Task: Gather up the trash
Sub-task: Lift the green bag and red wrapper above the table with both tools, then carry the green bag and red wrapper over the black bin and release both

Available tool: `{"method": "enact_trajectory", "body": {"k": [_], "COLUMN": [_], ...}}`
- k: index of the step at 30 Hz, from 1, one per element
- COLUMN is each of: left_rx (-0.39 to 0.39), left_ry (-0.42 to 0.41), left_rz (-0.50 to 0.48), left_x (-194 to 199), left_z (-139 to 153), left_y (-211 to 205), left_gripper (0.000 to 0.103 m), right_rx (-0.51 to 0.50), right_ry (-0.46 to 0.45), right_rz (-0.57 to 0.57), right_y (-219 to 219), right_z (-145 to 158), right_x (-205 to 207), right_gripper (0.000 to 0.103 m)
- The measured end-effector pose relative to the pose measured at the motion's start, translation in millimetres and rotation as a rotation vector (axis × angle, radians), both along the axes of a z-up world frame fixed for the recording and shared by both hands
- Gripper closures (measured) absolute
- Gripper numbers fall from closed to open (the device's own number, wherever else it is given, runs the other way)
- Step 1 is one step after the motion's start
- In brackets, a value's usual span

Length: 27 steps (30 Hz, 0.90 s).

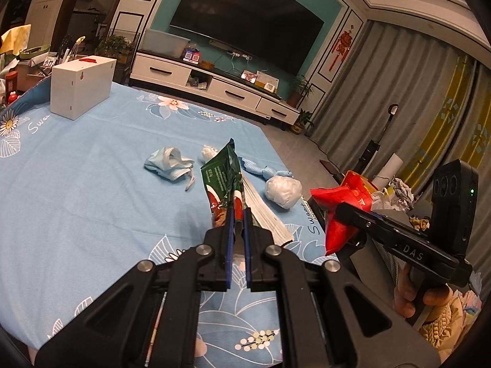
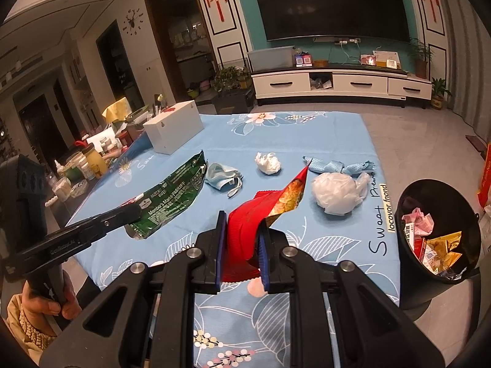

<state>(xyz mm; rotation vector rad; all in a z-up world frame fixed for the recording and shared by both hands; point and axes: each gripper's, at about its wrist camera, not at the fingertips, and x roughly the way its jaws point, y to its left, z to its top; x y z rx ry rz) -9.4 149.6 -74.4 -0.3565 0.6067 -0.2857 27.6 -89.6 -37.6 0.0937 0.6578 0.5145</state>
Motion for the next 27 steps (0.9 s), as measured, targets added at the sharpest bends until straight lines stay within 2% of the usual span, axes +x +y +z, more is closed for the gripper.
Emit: {"method": "enact_trajectory", "body": {"k": [27], "left_rx": [0.087], "left_ry": [-0.029], "left_rz": [-0.081], "left_x": [14.3], "left_z": [19.5], "left_y": [-47.1], "left_gripper": [0.097], "right_rx": [0.085], "right_ry": [-0.027], "right_rz": [-0.099], "right_y": [-51.7], "right_z": [0.3], "right_x": [-2.6], "right_gripper": [0.084]}}
